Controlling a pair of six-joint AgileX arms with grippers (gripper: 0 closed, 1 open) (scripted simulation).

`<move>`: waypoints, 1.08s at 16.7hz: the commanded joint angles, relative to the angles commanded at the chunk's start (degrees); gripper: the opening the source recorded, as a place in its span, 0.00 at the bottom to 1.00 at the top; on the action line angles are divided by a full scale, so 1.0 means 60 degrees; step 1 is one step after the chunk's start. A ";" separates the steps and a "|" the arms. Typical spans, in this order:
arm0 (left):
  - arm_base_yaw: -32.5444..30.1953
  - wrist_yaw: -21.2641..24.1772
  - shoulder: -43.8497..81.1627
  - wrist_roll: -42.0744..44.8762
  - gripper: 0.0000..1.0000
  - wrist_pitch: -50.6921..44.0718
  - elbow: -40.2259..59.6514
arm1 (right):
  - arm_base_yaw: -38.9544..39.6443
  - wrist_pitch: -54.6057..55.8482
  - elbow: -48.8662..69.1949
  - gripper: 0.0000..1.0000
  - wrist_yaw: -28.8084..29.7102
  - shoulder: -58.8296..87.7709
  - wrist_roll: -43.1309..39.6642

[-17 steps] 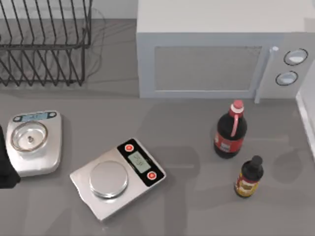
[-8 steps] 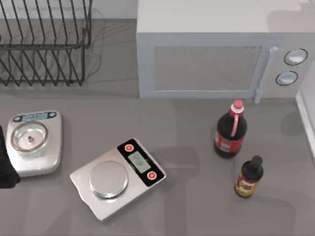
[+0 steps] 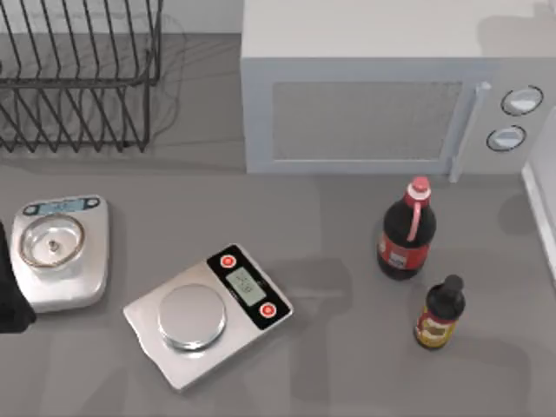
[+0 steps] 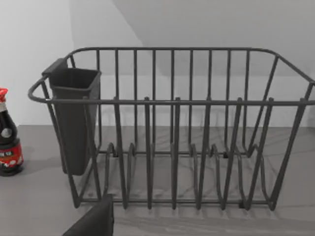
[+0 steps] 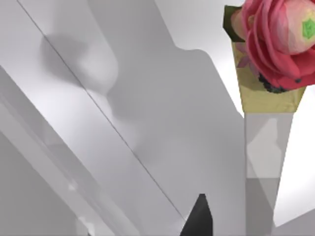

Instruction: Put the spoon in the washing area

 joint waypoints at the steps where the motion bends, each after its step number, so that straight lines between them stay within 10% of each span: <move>1: 0.0000 0.0000 0.0000 0.0000 1.00 0.0000 0.0000 | -0.0001 0.0027 -0.0028 0.00 0.0000 -0.0017 0.0002; 16: 0.0000 0.0000 0.0000 0.0000 1.00 0.0000 0.0000 | 0.0091 0.2859 -0.4154 0.00 -0.0013 -0.1264 0.0007; 18: 0.0000 0.0000 0.0000 0.0000 1.00 0.0000 0.0000 | 0.0091 0.2859 -0.4154 0.15 -0.0013 -0.1264 0.0007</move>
